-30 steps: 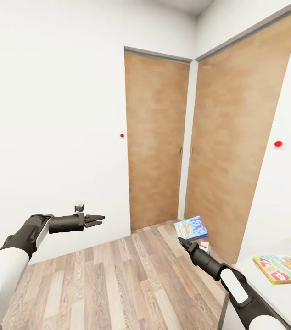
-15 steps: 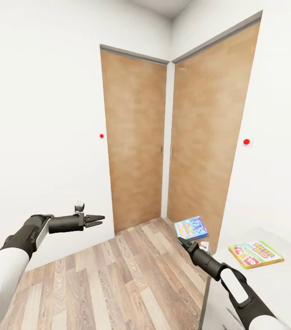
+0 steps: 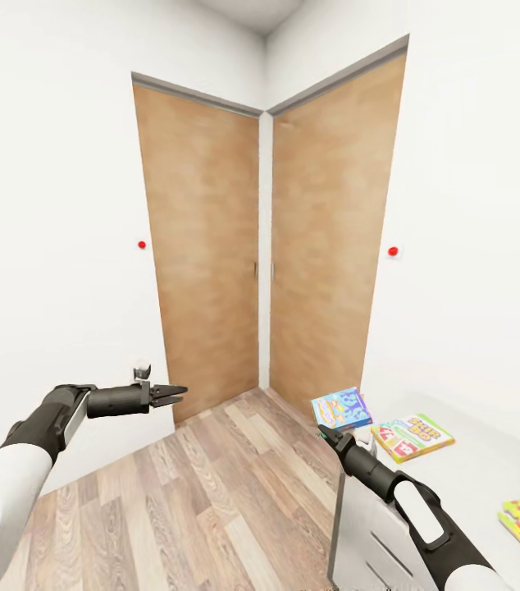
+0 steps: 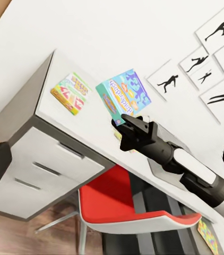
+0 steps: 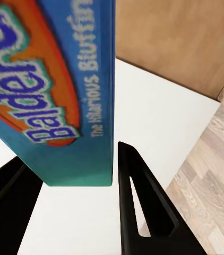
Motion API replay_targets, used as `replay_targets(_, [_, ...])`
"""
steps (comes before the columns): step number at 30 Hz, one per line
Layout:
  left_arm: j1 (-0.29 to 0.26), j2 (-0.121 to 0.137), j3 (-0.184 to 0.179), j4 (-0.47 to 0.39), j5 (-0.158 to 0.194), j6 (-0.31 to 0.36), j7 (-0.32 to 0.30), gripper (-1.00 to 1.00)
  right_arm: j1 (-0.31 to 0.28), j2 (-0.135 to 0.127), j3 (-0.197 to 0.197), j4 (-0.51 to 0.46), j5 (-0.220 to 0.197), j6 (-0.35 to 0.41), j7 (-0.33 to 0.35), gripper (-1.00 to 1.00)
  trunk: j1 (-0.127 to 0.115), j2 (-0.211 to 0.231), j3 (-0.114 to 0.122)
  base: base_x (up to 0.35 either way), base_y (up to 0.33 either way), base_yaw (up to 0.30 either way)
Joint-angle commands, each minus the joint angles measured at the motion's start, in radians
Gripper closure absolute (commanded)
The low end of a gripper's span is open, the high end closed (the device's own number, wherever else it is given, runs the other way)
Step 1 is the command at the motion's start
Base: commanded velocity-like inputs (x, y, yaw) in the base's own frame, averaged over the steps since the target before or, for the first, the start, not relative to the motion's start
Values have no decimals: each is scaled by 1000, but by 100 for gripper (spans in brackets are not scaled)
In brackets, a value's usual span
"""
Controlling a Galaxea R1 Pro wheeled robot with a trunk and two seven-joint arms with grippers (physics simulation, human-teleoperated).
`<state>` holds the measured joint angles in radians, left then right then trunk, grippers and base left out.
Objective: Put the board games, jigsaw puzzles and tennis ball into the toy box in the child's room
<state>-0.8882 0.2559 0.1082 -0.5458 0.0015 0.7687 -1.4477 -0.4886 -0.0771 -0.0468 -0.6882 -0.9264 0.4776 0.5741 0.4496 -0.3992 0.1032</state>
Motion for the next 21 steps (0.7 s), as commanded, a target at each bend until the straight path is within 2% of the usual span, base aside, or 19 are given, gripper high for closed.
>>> replay_targets(1, [0, 0, 1, 0, 0, 11, -3, -100, -1, 0, -2, 1, -9, 9, 1, 100, 0, -1, 0, 0, 0, -280])
replay_targets(21, [0, 0, 1, 0, 0, 11, -3, -100, -1, 2, -2, 2, -8, 9, 0, 100, 0, -1, 0, 0, 0, -280])
